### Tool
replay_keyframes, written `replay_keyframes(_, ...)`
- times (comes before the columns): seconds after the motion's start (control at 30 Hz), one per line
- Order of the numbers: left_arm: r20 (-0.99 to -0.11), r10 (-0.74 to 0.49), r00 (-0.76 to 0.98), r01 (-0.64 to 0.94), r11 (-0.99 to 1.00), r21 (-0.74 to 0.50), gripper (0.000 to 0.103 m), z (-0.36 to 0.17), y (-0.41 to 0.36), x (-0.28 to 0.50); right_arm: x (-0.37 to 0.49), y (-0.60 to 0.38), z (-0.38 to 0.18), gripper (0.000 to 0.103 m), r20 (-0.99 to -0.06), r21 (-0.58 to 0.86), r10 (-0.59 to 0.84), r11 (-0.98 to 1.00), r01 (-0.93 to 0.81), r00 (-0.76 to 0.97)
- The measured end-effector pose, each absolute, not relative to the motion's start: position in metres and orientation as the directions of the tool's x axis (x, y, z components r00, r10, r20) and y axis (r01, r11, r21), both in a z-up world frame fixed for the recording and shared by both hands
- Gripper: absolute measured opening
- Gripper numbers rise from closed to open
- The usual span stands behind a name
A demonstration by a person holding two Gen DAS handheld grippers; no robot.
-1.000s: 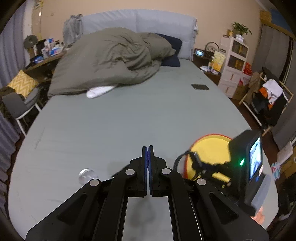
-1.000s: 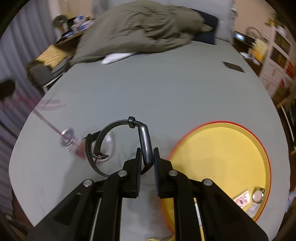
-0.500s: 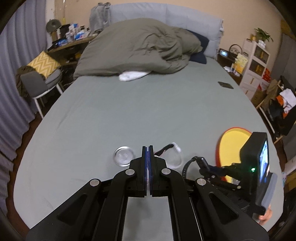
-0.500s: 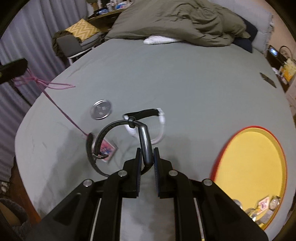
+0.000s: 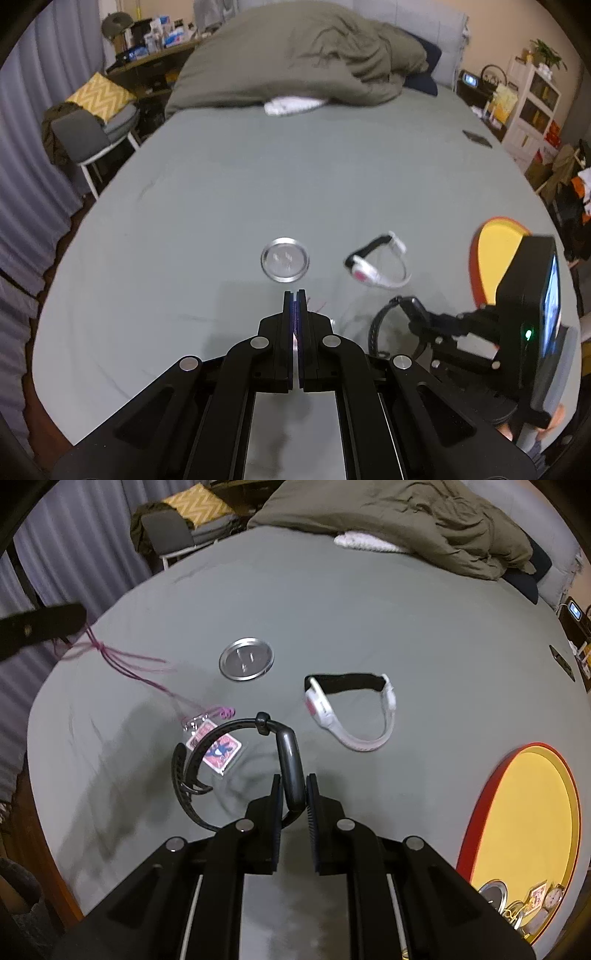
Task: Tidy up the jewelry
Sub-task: 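Carry the black watch band and pink card tag out of the tray over the bedspread, then lower both tools and open them to release watch band and card tag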
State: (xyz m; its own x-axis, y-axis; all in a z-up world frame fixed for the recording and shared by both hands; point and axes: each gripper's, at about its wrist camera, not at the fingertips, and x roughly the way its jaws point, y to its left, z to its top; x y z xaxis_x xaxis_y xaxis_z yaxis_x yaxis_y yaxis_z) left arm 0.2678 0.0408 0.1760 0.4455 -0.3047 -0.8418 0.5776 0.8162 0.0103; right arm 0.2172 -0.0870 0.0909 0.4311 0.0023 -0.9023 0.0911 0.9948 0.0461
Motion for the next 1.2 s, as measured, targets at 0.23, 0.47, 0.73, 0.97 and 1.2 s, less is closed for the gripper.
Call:
replay_keyframes(0.23, -0.883, -0.257, 0.393, 0.56, 0.828, 0.008, 0.001, 0.121, 0.042, 0.272, 0.229, -0.093, 0.066, 0.013, -0.93, 0.045, 0.001, 0.993, 0.111, 0.367)
replay_keyframes(0.47, -0.913, -0.216, 0.347, 0.54, 0.841, 0.006, 0.001, 0.068, 0.044, 0.274, 0.239, -0.092, 0.046, 0.013, -0.947, 0.051, 0.012, 0.992, 0.112, 0.32)
replay_keyframes(0.73, -0.922, -0.211, 0.324, 0.515, 0.857, -0.015, 0.001, 0.031, 0.043, 0.284, 0.249, -0.09, 0.023, 0.013, -0.965, 0.069, 0.041, 0.993, 0.1, 0.257)
replay_keyframes(0.97, -0.923, -0.206, 0.324, 0.486, 0.874, -0.024, 0.001, 0.002, 0.046, 0.295, 0.253, -0.085, 0.007, 0.013, -0.975, 0.061, 0.04, 0.994, 0.09, 0.218)
replay_keyframes(1.2, -0.919, -0.2, 0.341, 0.495, 0.869, -0.006, 0.002, 0.0, 0.042, 0.294, 0.262, -0.079, 0.001, 0.013, -0.977, 0.04, 0.021, 0.996, 0.082, 0.213)
